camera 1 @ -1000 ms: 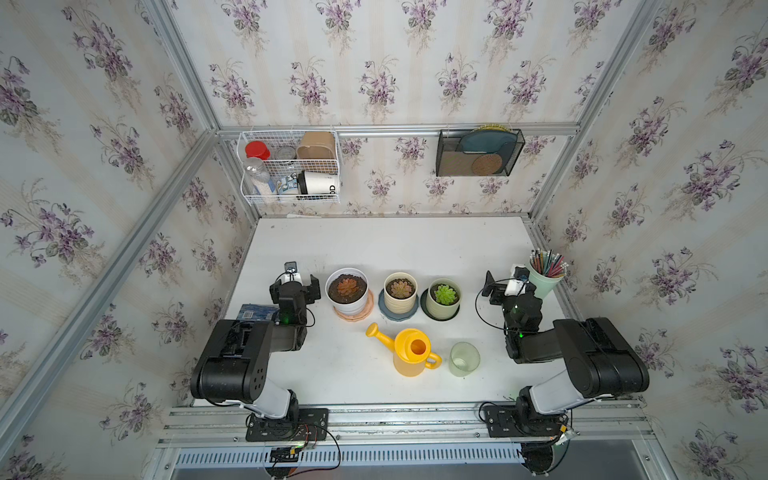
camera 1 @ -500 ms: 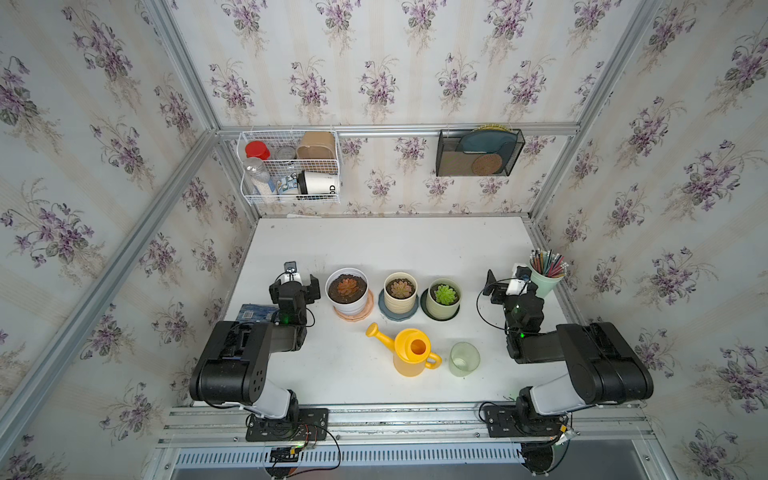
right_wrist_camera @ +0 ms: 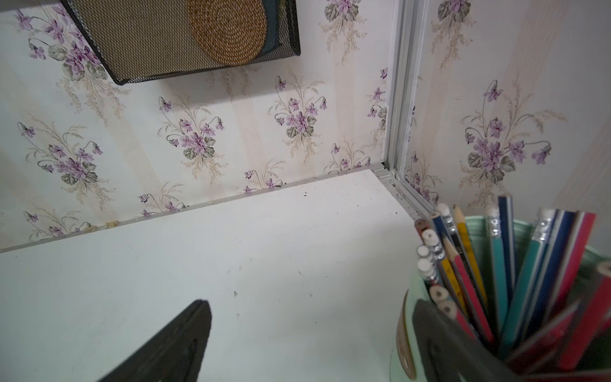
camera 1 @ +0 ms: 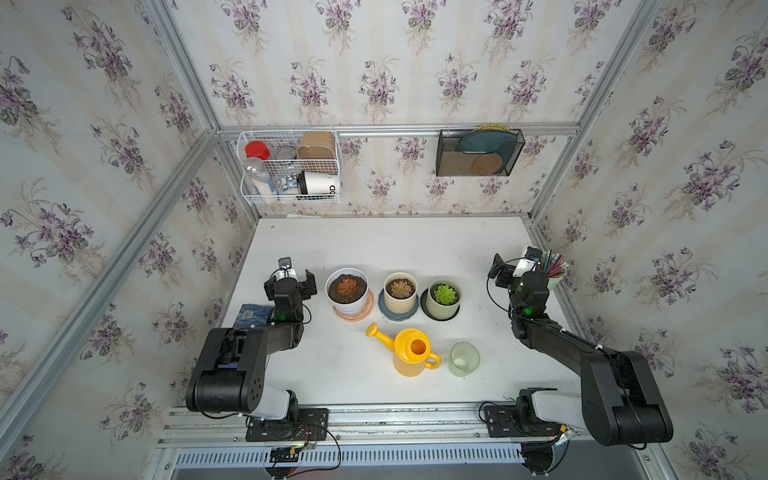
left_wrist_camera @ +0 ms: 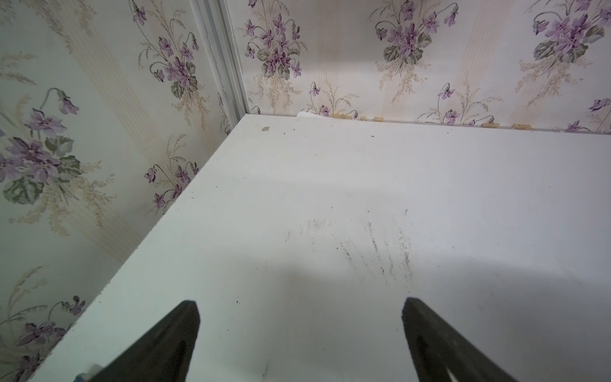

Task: Water the succulent around the soil edge
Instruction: Adjust the watering can at the center of the board.

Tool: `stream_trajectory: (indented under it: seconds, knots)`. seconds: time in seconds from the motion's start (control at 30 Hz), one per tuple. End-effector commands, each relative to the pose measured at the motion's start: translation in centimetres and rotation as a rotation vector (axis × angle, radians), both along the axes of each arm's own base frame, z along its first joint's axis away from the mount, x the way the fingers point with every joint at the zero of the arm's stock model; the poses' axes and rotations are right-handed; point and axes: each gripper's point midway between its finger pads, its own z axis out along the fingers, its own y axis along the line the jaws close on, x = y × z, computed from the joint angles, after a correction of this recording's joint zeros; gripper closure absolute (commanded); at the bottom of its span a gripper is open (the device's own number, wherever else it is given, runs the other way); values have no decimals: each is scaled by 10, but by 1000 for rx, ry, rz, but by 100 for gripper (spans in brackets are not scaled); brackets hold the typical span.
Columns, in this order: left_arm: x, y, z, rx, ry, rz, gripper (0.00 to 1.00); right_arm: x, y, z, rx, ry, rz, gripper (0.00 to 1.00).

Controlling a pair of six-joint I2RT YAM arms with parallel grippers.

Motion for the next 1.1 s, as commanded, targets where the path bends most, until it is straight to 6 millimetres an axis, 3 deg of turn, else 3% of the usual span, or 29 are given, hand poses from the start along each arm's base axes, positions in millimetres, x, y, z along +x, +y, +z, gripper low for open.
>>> stream_trajectory:
  seconds: [0.0, 0.13, 0.23, 0.3, 0.33, 0.37, 0.43, 0.53, 0.83, 0.93, 1.07]
  knots:
    - [-9, 12, 15, -15, 12, 76, 1, -2, -12, -7, 34, 64, -83, 0]
    - [-12, 22, 40, -49, -53, 151, 1, -7, -37, -8, 53, 85, -250, 0]
    - [-13, 28, 74, -150, -201, 210, 1, -24, -69, -12, 157, 72, -503, 0]
    - [-20, 41, 91, -252, -290, 318, 1, -32, -76, -14, 267, 62, -589, 0]
    - [-25, 46, 95, -300, -319, 360, 1, -28, -72, -10, 265, 55, -551, 2]
    - [-30, 50, 93, -364, -333, 401, 1, -26, -67, -7, 271, 44, -507, 11]
    - [-37, 52, 94, -461, -363, 433, 1, -26, -62, -5, 313, 16, -476, 15]
    - [-34, 39, 94, -532, -347, 337, 1, -25, -53, -2, 347, -7, -413, 1]
    - [-26, 7, 106, -830, -318, 165, 1, -25, -22, -5, 397, 55, -229, 0]
    - [-22, -13, 103, -876, -170, 110, 1, -28, -15, -9, 422, 91, -197, 0]
    - [-19, -47, 119, -918, -77, -37, 0, -31, -3, -8, 451, 115, -135, 0]
